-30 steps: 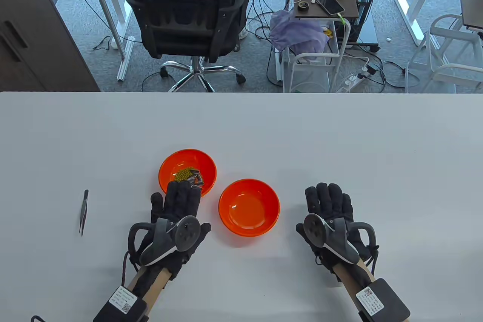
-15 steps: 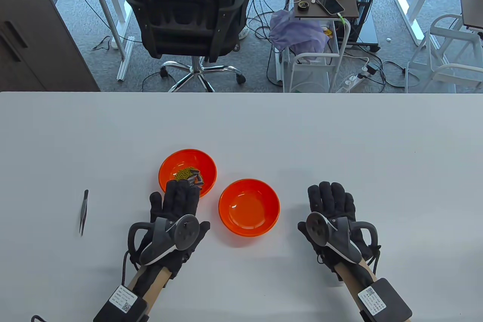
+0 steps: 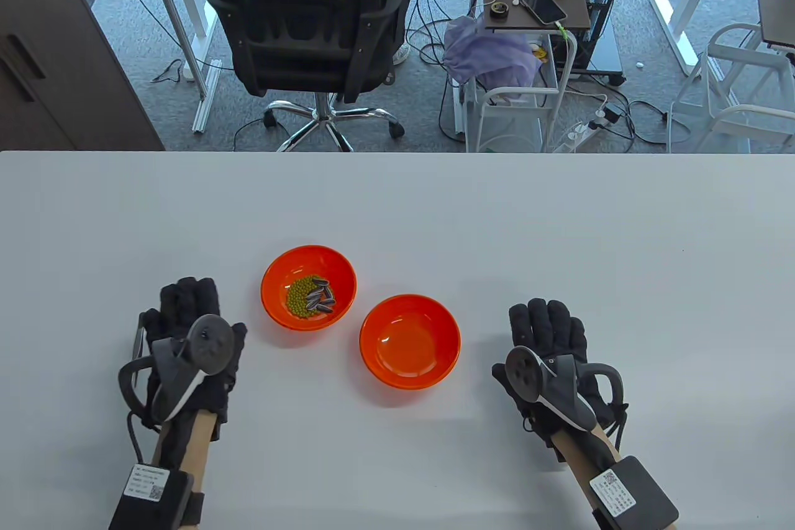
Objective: Pick sunflower seeds with tweezers into bowl
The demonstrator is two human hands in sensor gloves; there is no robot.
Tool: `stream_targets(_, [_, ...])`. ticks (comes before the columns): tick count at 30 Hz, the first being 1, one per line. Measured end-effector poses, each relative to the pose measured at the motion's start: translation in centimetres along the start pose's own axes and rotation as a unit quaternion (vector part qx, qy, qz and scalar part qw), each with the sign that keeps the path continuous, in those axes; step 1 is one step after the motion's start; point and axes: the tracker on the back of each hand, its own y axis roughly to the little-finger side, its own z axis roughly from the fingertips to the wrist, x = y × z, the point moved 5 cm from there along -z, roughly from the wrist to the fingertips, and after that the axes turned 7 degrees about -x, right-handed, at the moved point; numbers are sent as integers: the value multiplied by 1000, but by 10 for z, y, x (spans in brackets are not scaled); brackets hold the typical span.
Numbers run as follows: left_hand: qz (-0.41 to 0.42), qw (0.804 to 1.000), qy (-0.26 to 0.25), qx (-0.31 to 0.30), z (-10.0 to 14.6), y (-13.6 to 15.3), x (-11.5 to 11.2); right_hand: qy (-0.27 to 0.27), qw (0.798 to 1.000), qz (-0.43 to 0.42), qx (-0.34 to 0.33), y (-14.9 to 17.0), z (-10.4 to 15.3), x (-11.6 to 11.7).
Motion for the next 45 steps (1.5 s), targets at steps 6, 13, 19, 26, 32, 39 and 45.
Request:
stream_targets(6, [27, 989, 64, 129, -7, 70, -25, -10, 1000, 4, -5, -2, -1, 3])
stream_targets(13, [22, 966, 144, 215, -4, 110, -60, -19, 1000, 6, -6, -2, -1, 5])
stream_targets(19, [-11, 960, 141, 240, -5, 113, -70, -26, 1000, 8, -4, -1, -1, 5])
stream_targets(26, [-8, 960, 119, 253, -6, 116, -72, -38, 999, 0, 7, 1, -3, 6])
stream_targets(32, [18, 964, 105, 243, -5, 111, -68, -27, 999, -16, 8, 3, -4, 4])
stream_targets(39, [72, 985, 15, 158, -8, 76, -25, -1, 999, -50, 16, 6, -6, -6])
stream_targets(45, [131, 991, -23, 1, -4, 0, 11, 46, 993, -105, 11, 3, -3, -26])
